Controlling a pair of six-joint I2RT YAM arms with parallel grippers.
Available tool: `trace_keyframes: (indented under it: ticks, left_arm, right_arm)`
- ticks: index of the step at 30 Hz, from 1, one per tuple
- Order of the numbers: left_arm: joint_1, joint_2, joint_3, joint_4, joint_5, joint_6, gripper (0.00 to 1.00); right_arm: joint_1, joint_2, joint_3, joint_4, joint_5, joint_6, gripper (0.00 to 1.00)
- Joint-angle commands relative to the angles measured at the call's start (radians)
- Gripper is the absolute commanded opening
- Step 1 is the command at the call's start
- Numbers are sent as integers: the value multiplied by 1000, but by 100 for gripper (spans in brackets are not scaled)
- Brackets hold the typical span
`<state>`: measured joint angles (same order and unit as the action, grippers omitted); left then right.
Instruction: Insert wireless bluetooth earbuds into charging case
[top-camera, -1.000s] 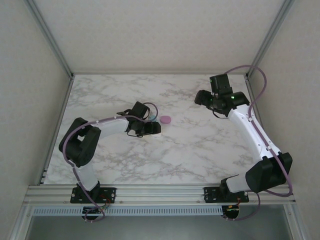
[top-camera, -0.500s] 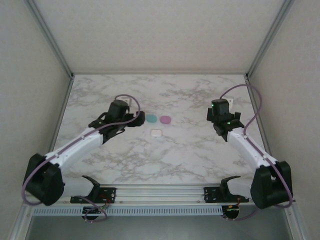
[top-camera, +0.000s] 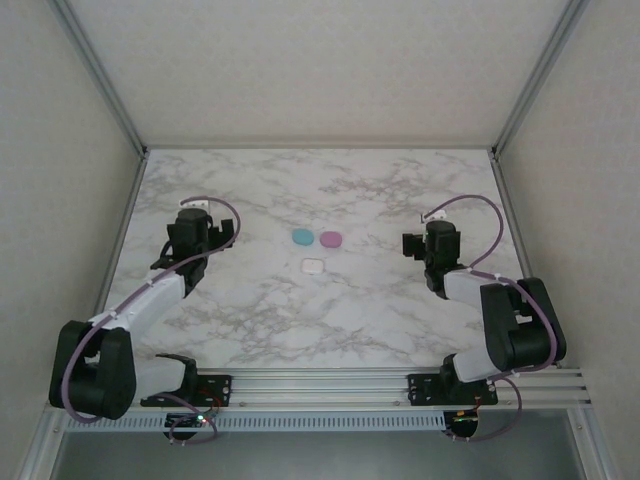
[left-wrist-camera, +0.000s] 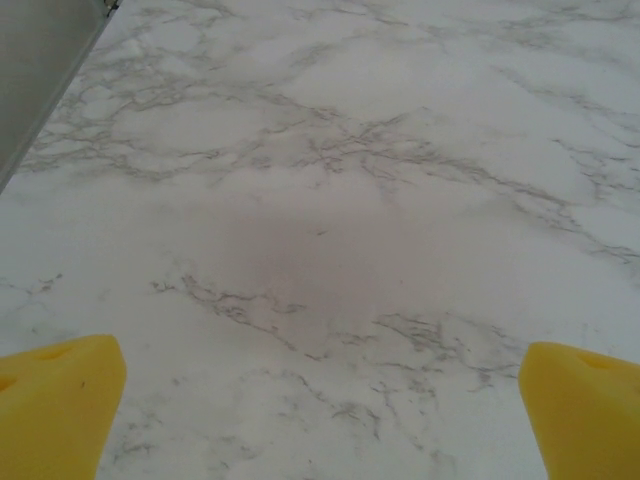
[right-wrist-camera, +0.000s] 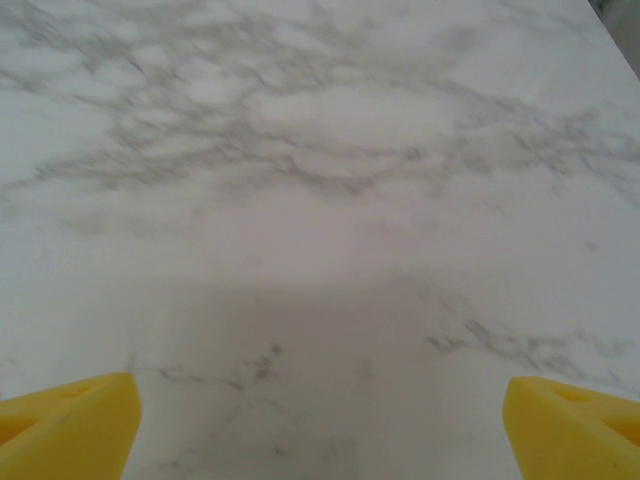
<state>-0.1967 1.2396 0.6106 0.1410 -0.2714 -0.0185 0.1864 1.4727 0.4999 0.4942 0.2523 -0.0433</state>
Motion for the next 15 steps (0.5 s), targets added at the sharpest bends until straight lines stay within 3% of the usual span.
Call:
trace_keyframes:
  ticks: [1, 4, 6, 7, 10, 15]
  left_arm:
    - [40, 17, -82, 194, 20, 31, 100]
    - [59, 59, -136, 327, 51, 58, 100]
    - [75, 93, -172, 425, 83, 73, 100]
    - [81, 105, -181, 455, 106, 74, 100]
    - [107, 158, -190, 540, 211, 88, 100]
    - [162, 237, -191, 614, 348, 69, 100]
  right_arm:
    - [-46, -21, -58, 213, -182, -30, 95]
    - [-69, -13, -199, 445, -216, -19, 98]
    - [-68, 85, -213, 562, -178, -14, 99]
    - [-67, 64, -171, 429, -171, -4, 99]
    - [-108, 65, -100, 320, -136, 65, 99]
    - [-109, 68, -110, 343, -124, 65, 99]
